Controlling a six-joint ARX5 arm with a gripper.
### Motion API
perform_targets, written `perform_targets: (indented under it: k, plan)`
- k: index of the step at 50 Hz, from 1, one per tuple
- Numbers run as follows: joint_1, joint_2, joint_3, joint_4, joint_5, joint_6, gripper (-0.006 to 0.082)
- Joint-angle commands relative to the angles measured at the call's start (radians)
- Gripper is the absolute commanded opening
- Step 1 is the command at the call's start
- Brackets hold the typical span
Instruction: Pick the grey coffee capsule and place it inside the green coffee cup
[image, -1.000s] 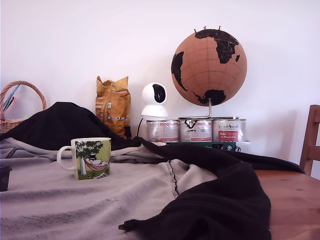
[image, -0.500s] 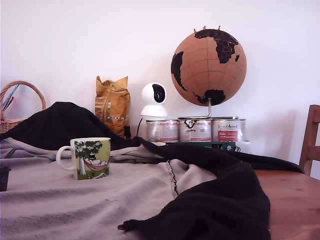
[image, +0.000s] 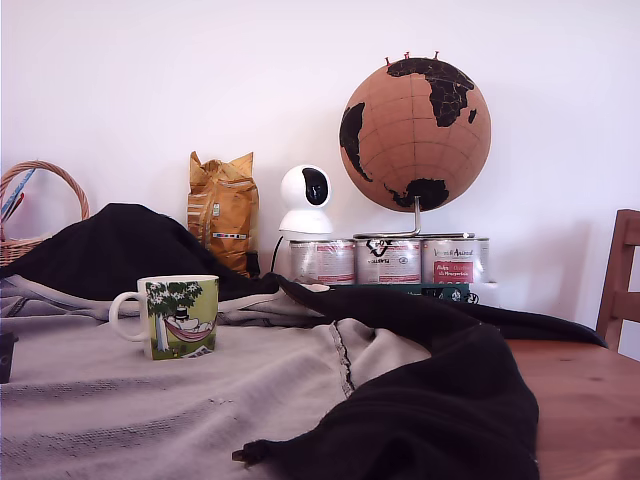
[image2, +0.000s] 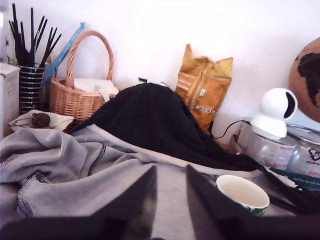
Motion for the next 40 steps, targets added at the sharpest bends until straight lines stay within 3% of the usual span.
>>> perform_targets:
  k: [1,30,40]
  plan:
    - [0.001,0.081,-0.032,0.047,0.005,-0.003,0.0492]
    - [-0.037,0.978,-0.027,0.676,0.033,0.128,0.0508]
    - [-0.037,1.236,0.062,0.769,0.076,0.185,0.0507]
